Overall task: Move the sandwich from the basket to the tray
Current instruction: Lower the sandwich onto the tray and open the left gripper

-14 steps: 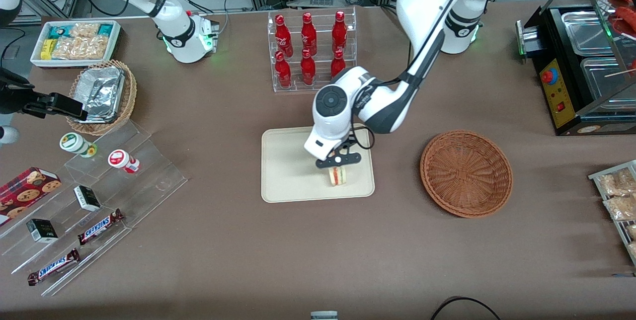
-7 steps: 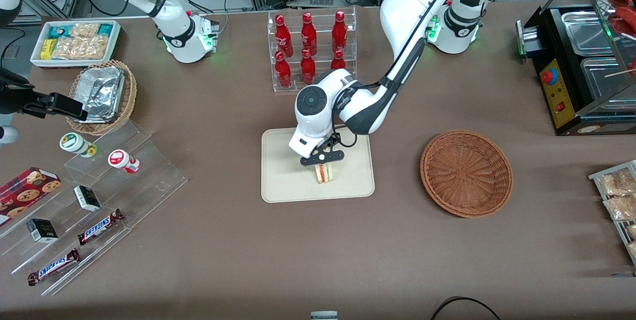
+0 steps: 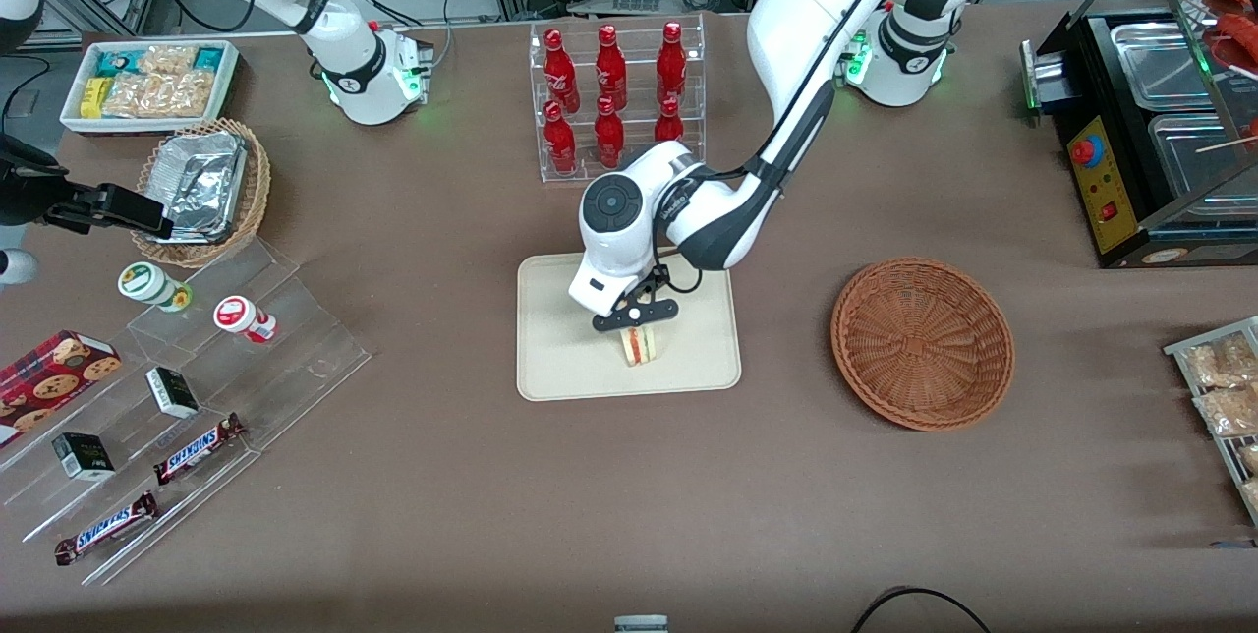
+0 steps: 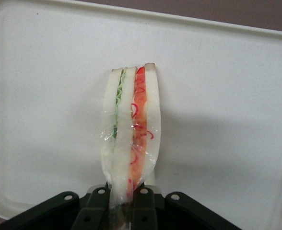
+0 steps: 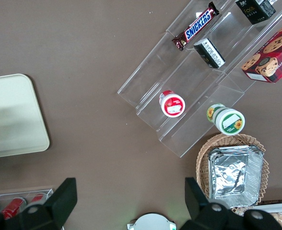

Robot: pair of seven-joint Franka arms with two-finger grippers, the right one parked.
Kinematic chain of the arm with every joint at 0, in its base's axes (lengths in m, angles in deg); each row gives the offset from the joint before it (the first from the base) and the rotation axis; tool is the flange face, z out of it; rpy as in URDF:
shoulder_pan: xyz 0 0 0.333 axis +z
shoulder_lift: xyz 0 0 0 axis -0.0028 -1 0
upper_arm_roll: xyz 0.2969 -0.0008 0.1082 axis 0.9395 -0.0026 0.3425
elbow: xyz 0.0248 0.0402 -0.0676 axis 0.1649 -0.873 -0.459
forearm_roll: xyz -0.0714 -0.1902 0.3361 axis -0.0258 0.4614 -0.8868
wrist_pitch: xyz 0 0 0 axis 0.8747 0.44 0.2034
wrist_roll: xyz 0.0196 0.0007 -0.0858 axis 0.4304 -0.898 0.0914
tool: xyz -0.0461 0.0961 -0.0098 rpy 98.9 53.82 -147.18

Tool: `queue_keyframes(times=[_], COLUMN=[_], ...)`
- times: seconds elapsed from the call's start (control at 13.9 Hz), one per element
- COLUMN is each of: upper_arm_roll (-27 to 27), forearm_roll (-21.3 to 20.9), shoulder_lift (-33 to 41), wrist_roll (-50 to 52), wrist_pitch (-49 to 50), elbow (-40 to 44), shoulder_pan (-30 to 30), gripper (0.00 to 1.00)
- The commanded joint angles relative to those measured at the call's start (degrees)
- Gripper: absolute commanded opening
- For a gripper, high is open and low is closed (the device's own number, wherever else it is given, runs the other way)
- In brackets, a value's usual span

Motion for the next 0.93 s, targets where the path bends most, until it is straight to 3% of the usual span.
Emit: queue_keyframes(times=[0.0, 0.07, 0.14, 0.36, 0.86], upper_arm_roll=[1.0, 1.0, 1.0, 1.0, 1.1], forearm_roll=[-0.7, -0.6, -0.7, -2.4, -1.5], shoulder_lift=[-1.5, -1.5, -1.5, -0.7, 3.5], wrist_roll=[1.9, 1.9, 1.5, 1.7, 0.8], wrist_pitch=[0.2, 0.1, 0.0, 0.3, 3.6], elbow=[2.1, 2.1, 2.0, 2.0, 2.7], shoulder_pan=[-1.3, -1.3, -1.3, -1.2, -0.4], gripper=[0.05, 0.6, 1.0, 1.0, 1.0])
